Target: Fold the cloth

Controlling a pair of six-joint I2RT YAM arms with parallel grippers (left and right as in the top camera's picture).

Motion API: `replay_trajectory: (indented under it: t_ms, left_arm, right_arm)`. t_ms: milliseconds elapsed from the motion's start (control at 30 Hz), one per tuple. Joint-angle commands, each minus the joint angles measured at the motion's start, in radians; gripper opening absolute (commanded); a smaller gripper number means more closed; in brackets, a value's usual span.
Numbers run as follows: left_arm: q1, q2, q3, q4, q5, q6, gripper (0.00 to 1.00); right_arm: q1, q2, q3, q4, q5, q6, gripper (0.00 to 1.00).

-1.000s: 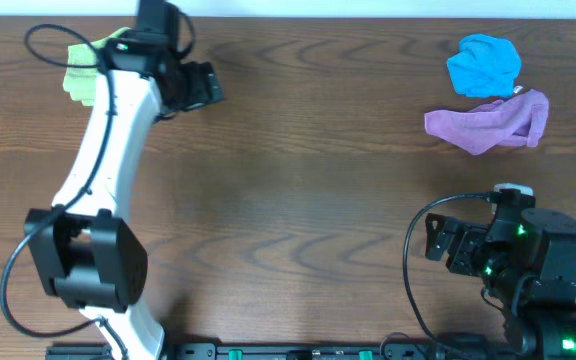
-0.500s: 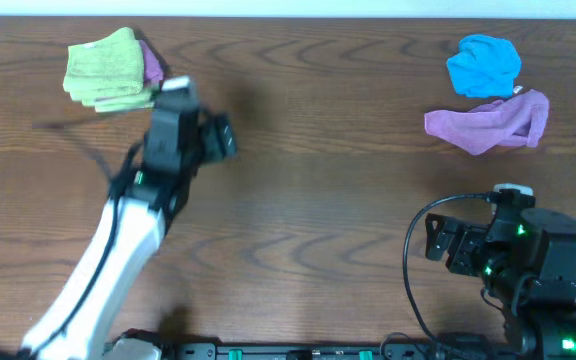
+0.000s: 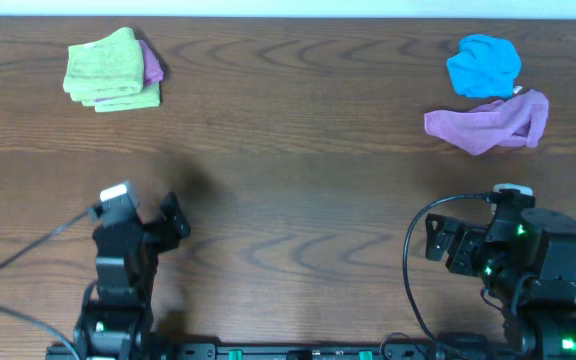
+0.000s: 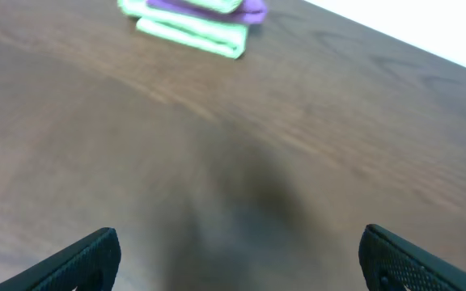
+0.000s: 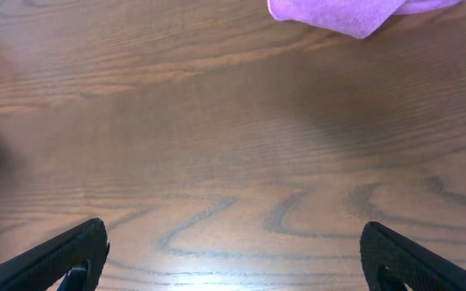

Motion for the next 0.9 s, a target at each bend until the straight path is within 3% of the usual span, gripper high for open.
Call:
replay_trajectory:
  t_ms: [0, 400, 867]
  left_arm:
    - [0.030, -0.115, -0.055, -0.051, -0.013, 0.043, 0.95]
    - [0.045, -0.371, -0.067, -0.375, -0.021, 0.183, 0.95]
    - [0.044, -0.484, -0.136, -0.457, 0.011, 0.328, 0.95]
  right_arm:
    - [-0.006, 0.000, -0.004, -0.001, 0.006, 0.012, 0.99]
    - [-0.006, 0.000, -0.004, -0.001, 0.006, 0.012, 0.99]
    - [-0.006, 0.000, -0.004, -0.001, 0.006, 0.011, 0.99]
